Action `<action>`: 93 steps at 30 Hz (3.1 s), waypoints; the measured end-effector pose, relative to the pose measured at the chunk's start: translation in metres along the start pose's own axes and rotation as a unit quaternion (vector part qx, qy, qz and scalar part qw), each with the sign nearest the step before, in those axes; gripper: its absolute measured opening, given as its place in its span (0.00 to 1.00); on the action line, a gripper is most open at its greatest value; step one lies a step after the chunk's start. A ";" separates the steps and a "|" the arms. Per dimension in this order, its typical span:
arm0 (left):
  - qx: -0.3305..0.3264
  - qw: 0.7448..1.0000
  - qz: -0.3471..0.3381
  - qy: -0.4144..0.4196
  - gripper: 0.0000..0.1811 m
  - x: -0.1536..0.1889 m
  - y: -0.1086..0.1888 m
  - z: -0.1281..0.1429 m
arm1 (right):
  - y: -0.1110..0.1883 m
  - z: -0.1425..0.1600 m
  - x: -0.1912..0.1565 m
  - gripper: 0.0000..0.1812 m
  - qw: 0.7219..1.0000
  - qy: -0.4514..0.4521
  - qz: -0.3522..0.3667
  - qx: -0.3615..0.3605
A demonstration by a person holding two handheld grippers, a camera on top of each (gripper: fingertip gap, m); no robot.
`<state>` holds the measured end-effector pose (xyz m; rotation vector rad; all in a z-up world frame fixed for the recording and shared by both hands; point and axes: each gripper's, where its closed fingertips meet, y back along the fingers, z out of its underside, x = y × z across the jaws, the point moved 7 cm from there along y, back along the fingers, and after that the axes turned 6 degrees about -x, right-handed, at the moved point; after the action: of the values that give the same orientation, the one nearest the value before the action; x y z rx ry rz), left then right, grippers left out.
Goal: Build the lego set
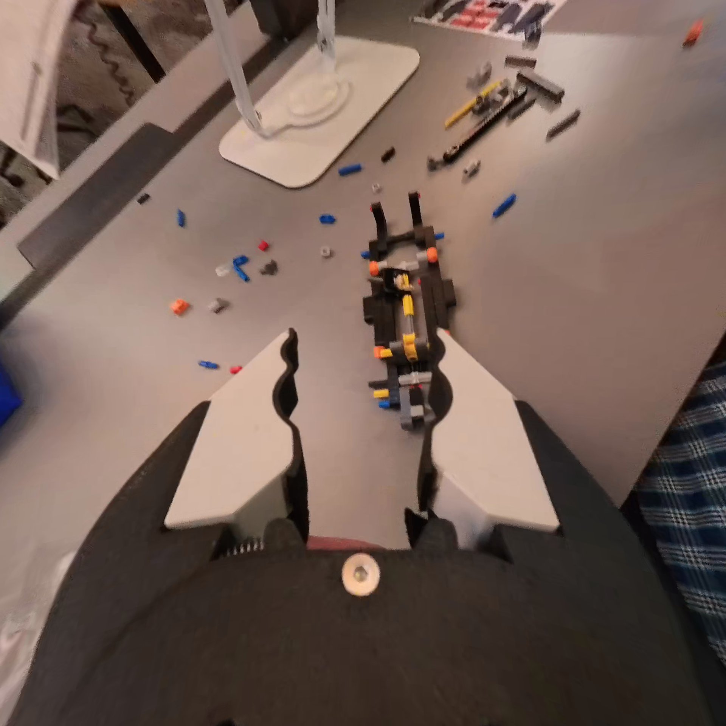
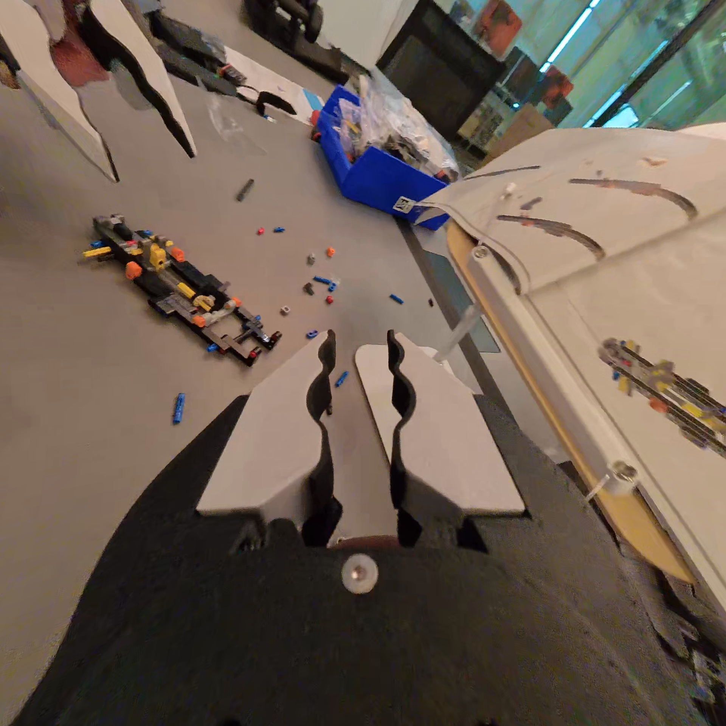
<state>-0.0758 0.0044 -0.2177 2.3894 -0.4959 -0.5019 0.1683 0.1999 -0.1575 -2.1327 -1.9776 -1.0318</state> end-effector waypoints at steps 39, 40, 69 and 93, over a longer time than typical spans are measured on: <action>0.092 0.976 -0.110 -0.164 0.16 -0.081 -0.174 -0.262 | 0.029 0.070 0.307 0.35 0.979 -0.054 0.185 -0.073; 0.095 0.975 -0.111 -0.166 0.16 -0.080 -0.174 -0.262 | 0.029 0.070 0.306 0.35 0.978 -0.052 0.187 -0.072; 0.090 0.978 -0.091 -0.166 0.16 -0.082 -0.157 -0.257 | 0.041 0.066 0.301 0.21 0.967 -0.045 0.221 -0.115; 0.080 0.978 -0.085 -0.173 0.16 -0.096 -0.147 -0.257 | 0.035 0.066 0.306 0.11 0.974 -0.083 0.181 -0.103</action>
<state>-0.0048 0.2861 -0.1062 2.5219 -0.4987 -1.0005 0.2142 0.4903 -0.0430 -2.6386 -1.5015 -1.0598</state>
